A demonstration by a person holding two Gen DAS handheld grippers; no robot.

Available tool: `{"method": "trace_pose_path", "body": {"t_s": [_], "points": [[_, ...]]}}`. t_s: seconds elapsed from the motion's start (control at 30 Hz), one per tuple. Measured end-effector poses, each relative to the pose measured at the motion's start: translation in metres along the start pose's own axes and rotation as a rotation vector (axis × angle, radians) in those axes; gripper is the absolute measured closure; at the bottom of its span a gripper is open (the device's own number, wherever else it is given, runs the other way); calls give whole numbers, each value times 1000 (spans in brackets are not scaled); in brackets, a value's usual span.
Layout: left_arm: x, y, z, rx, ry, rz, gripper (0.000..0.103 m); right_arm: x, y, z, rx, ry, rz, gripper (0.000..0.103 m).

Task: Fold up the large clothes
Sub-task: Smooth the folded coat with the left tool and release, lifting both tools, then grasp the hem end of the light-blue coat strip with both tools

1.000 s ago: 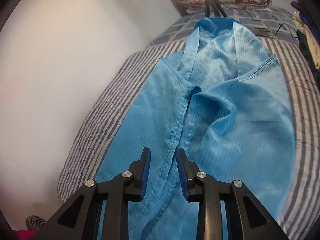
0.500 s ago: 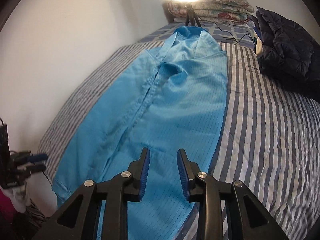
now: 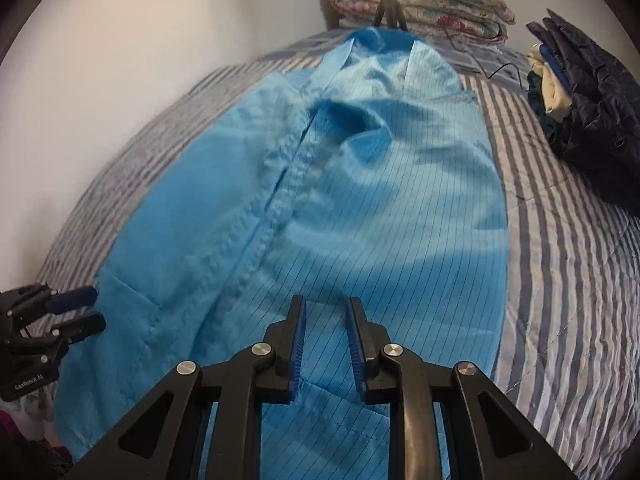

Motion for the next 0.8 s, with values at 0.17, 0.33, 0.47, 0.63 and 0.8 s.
{"method": "trace_pose_path", "body": {"t_s": [0.17, 0.33, 0.47, 0.63, 0.8], "points": [[-2, -7, -3, 3, -11, -15, 70, -1, -10, -13, 3, -56, -52, 83], [-20, -37, -13, 30, -112, -103, 44, 11, -64, -46, 61, -19, 16, 71], [-35, -49, -33, -14, -250, -275, 44, 25, -92, -93, 48, 55, 126, 58], [-38, -40, -59, -102, -322, -406, 44, 43, -94, -149, 14, 215, 315, 52], [-42, -28, -77, -151, -390, -506, 45, 41, -75, -178, -42, 263, 410, 52]]}}
Point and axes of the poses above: each gripper's, at about its wrist camera, not at the fingertips, and y roughly the way its jaws point, x to its right, z to its top, the point moved 4 cm from there along y, roughly the way its jaws point, and after that the axes turned 10 degrees about -x, right-handed, at the moved point
